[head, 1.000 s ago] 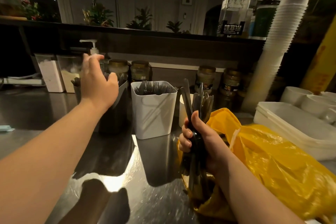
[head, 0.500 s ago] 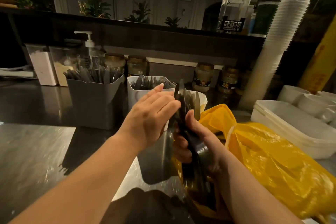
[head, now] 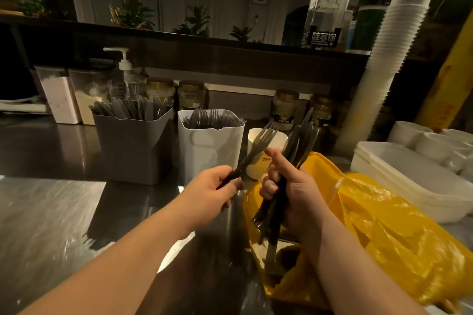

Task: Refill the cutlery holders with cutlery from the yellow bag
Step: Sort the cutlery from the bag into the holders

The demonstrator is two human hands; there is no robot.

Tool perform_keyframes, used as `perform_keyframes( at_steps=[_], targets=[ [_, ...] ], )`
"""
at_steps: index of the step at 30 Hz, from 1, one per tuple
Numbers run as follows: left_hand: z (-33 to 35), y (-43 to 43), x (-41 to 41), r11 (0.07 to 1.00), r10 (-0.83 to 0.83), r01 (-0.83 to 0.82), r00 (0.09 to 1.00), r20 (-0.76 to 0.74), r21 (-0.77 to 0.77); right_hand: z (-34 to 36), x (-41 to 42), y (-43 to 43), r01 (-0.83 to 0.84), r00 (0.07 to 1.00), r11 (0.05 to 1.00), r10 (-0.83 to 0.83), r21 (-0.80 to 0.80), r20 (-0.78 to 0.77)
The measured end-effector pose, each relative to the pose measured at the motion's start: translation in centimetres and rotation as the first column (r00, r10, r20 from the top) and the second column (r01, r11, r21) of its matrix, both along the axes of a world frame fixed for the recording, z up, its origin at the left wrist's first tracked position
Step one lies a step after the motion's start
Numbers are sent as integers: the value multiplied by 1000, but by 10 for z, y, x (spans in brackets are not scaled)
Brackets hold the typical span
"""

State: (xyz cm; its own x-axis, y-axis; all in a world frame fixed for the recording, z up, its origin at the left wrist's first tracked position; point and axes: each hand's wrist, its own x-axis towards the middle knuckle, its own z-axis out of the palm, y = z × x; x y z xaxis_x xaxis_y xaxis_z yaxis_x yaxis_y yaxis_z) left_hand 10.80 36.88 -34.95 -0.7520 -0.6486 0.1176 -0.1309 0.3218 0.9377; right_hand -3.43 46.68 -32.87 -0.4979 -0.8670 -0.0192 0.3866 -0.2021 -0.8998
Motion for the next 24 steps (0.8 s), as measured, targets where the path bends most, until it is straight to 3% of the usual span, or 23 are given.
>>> perform_keyframes(
  at_steps=[3, 16, 21, 24],
  targets=[
    [0, 0, 0, 999, -2, 4, 999, -47, 46, -3, 0, -4, 81, 996, 996, -79, 24, -47],
    [-2, 10, -5, 998, 39, -41, 998, -41, -49, -6, 3, -8, 150, 986, 985, -144, 79, -81],
    [4, 15, -2, 987, -74, 86, 993, -89, 137, -5, 3, -6, 113, 992, 994, -112, 3, -64],
    [2, 10, -1, 997, 57, -48, 985, -165, 58, -4, 0, -5, 122, 992, 992, -123, -36, -15]
  ],
)
